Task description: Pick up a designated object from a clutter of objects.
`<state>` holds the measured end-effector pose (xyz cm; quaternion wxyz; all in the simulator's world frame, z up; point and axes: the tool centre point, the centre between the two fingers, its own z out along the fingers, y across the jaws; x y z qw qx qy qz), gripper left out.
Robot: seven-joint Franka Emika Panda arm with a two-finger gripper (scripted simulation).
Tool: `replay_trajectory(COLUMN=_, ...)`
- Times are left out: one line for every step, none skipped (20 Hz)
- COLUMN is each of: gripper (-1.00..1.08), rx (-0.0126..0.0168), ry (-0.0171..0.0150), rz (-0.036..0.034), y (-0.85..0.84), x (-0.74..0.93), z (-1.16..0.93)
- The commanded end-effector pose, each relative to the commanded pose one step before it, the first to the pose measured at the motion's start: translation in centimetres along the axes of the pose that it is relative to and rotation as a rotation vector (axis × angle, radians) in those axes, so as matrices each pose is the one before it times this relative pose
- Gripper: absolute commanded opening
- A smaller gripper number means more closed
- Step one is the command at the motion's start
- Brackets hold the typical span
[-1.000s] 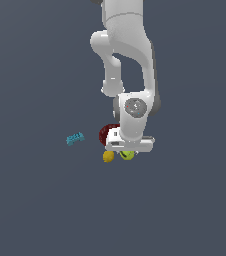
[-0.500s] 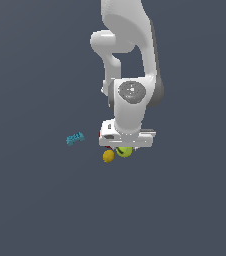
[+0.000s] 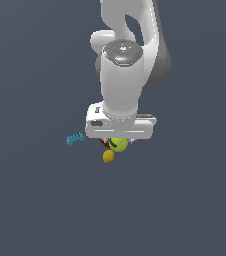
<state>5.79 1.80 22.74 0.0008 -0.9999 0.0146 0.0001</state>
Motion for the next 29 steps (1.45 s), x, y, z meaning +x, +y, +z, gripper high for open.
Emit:
replay_trajectory(gripper=-1.00, rx=0.00021, ry=0.00066, rz=-0.00034, y=0.714, x=0.718, z=-2.615)
replay_trajectory(gripper=-1.00, rx=0.00000, ry=0.00000, rz=0.00000, y=0.280, x=0.297, z=-0.985)
replay_trajectory(gripper=-1.00, rx=0.00000, ry=0.00000, rz=0.00000, y=0.279, x=0.299, z=-0.979)
replay_trajectory(gripper=-1.00, rx=0.00000, ry=0.00000, rz=0.00000, y=0.278, x=0.300, z=-0.973)
replay_trajectory(gripper=-1.00, rx=0.00000, ry=0.00000, rz=0.00000, y=0.276, x=0.302, z=-0.966)
replay_trajectory(gripper=-1.00, rx=0.00000, ry=0.00000, rz=0.00000, y=0.270, x=0.299, z=-0.944)
replay_trajectory(gripper=-1.00, rx=-0.00028, ry=-0.00024, rz=0.00032, y=0.271, x=0.298, z=-0.888)
replay_trajectory(gripper=-1.00, rx=0.00000, ry=0.00000, rz=0.00000, y=0.248, x=0.282, z=-0.866)
replay_trajectory(gripper=-1.00, rx=0.00000, ry=0.00000, rz=0.00000, y=0.235, x=0.271, z=-0.818)
replay_trajectory(gripper=-1.00, rx=-0.00041, ry=-0.00007, rz=0.00026, y=0.222, x=0.259, z=-0.758)
replay_trajectory(gripper=-1.00, rx=0.00000, ry=0.00000, rz=0.00000, y=0.204, x=0.241, z=-0.709)
replay_trajectory(gripper=-1.00, rx=0.00000, ry=0.00000, rz=0.00000, y=0.188, x=0.227, z=-0.655)
replay_trajectory(gripper=-1.00, rx=0.00000, ry=0.00000, rz=0.00000, y=0.173, x=0.212, z=-0.603)
replay_trajectory(gripper=-1.00, rx=0.00000, ry=0.00000, rz=0.00000, y=0.158, x=0.196, z=-0.551)
replay_trajectory(gripper=-1.00, rx=-0.00041, ry=-0.00004, rz=0.00026, y=0.145, x=0.183, z=-0.499)
replay_trajectory(gripper=-1.00, rx=0.00000, ry=0.00000, rz=0.00000, y=0.130, x=0.167, z=-0.453)
replay_trajectory(gripper=-1.00, rx=0.00000, ry=0.00000, rz=0.00000, y=0.117, x=0.153, z=-0.409)
replay_trajectory(gripper=-1.00, rx=0.00000, ry=0.00000, rz=0.00000, y=0.105, x=0.139, z=-0.366)
replay_trajectory(gripper=-1.00, rx=0.00000, ry=0.00000, rz=0.00000, y=0.093, x=0.126, z=-0.326)
replay_trajectory(gripper=-1.00, rx=0.00000, ry=0.00000, rz=0.00000, y=0.082, x=0.114, z=-0.289)
replay_trajectory(gripper=-1.00, rx=-0.00058, ry=-0.00005, rz=0.00038, y=0.075, x=0.103, z=-0.251)
replay_trajectory(gripper=-1.00, rx=0.00000, ry=0.00000, rz=0.00000, y=0.062, x=0.089, z=-0.219)
replay_trajectory(gripper=-1.00, rx=0.00000, ry=0.00000, rz=0.00000, y=0.053, x=0.077, z=-0.187)
replay_trajectory(gripper=-1.00, rx=0.00000, ry=0.00000, rz=0.00000, y=0.044, x=0.065, z=-0.156)
replay_trajectory(gripper=-1.00, rx=0.00000, ry=0.00000, rz=0.00000, y=0.036, x=0.053, z=-0.126)
replay_trajectory(gripper=-1.00, rx=0.00000, ry=0.00000, rz=0.00000, y=0.027, x=0.041, z=-0.097)
replay_trajectory(gripper=-1.00, rx=0.00000, ry=0.00000, rz=0.00000, y=0.019, x=0.029, z=-0.069)
replay_trajectory(gripper=-1.00, rx=0.00000, ry=0.00000, rz=0.00000, y=0.012, x=0.018, z=-0.041)
replay_trajectory(gripper=-1.00, rx=0.00000, ry=0.00000, rz=0.00000, y=0.004, x=0.006, z=-0.014)
